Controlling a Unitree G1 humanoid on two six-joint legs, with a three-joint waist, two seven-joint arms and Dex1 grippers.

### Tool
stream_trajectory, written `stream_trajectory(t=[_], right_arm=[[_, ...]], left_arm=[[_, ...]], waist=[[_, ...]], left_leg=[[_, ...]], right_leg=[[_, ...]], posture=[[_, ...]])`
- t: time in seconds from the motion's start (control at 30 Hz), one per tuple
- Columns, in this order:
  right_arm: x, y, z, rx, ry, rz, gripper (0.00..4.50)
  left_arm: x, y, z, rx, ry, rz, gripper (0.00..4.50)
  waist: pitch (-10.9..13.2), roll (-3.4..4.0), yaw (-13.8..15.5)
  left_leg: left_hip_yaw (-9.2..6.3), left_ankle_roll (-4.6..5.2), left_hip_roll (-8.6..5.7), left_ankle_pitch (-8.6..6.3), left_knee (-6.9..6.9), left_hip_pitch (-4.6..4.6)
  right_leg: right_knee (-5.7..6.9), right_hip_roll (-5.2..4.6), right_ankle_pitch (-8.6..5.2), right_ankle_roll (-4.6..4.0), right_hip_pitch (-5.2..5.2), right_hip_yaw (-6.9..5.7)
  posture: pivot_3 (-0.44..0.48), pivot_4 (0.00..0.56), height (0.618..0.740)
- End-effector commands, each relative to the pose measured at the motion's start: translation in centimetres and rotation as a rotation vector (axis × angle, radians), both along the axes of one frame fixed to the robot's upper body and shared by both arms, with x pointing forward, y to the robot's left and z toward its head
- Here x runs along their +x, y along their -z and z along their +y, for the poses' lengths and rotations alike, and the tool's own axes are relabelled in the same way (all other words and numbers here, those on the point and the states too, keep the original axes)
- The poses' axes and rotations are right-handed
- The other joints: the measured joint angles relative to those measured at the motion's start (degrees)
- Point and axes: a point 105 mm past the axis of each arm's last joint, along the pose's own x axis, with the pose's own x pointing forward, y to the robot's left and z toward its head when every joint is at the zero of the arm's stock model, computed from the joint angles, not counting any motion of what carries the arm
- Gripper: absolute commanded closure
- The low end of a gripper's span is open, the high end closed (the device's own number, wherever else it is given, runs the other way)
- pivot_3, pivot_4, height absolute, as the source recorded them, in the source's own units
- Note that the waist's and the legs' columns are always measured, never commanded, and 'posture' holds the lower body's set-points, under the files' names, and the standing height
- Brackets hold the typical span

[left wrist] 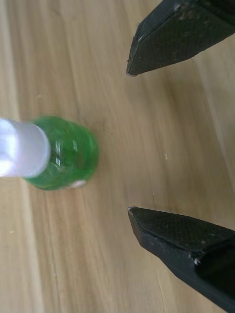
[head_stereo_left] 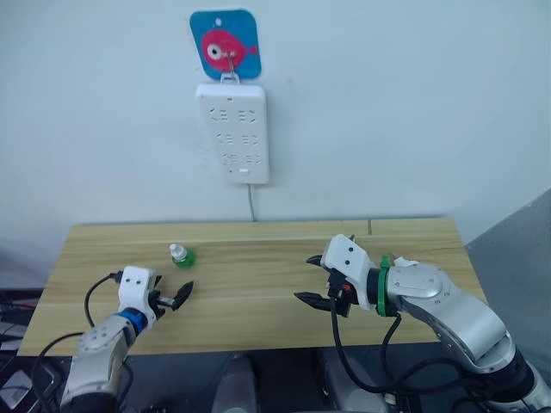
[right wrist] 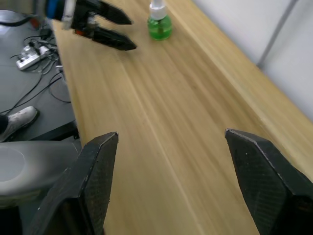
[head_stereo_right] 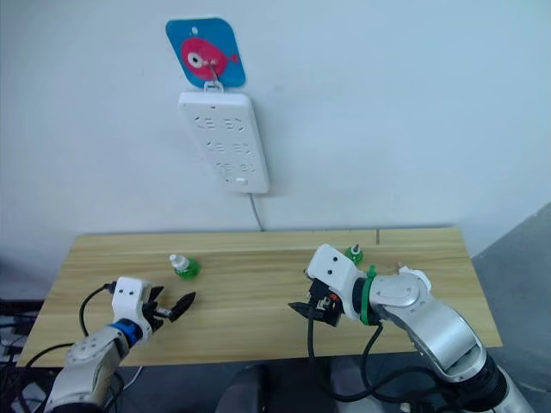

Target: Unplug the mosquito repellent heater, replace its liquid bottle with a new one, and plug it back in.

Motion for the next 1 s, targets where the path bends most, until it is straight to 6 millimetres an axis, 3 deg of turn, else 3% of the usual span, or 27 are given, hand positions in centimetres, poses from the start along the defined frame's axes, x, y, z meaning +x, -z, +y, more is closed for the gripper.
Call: stream_trajectory(t=[0.03,0.3,0.6,0.7,0.9,1.0], right_arm=[[-1.0,-1.2,0.4,0.015,-0.038,-0.028,0.88],[-1.5,-1.4,0.5,0.018,-0.038,-0.016,0.88],[-1.6,-1.3,0.3,0.018,-0.023,-0.006,0.88],[-1.8,-1.2,0.1,0.019,-0.01,-0.001,0.83],[-2.4,-0.9,-0.2,0.014,0.002,0.013,0.83],[-2.5,-0.8,-0.4,0.007,0.005,0.013,0.83]], left_arm=[[1.0,-0.3,0.4,0.033,0.025,-0.015,0.0],[3.0,-0.2,-1.1,0.052,0.08,-0.038,0.0],[3.5,-0.3,-1.7,0.049,0.112,-0.056,0.0],[3.6,-0.4,-1.8,0.04,0.107,-0.065,0.59],[4.3,-0.9,-2.0,0.054,0.1,-0.098,2.24],[4.2,-1.0,-2.0,0.06,0.114,-0.105,2.24]], waist=[[0.2,0.03,0.0],[0.4,0.11,-0.2],[0.7,0.07,-0.3],[0.8,0.05,-0.3],[1.3,0.0,-0.4],[1.3,0.01,-0.5]], left_leg=[[0.02,0.0,-0.04,0.0,0.02,-0.02],[-0.01,-0.02,-0.03,-0.02,-0.01,-0.08],[0.01,-0.03,-0.05,-0.02,0.01,-0.08],[0.01,-0.03,-0.05,-0.02,0.01,-0.08],[0.01,-0.04,-0.05,-0.02,0.02,-0.11],[0.02,-0.04,-0.05,-0.01,0.02,-0.14]], right_leg=[[0.0,-0.04,0.0,0.01,-0.01,0.01],[-0.01,-0.16,0.04,0.03,-0.03,-0.06],[-0.02,-0.16,0.02,0.06,-0.03,-0.04],[-0.02,-0.16,0.02,0.06,-0.03,-0.04],[-0.04,-0.16,0.01,0.08,-0.03,-0.04],[-0.06,-0.16,0.01,0.08,-0.06,-0.03]], posture=[[-0.122,0.296,0.74],[-0.136,0.306,0.74],[-0.136,0.307,0.74],[-0.136,0.307,0.74],[-0.162,0.31,0.74],[-0.169,0.306,0.74]])
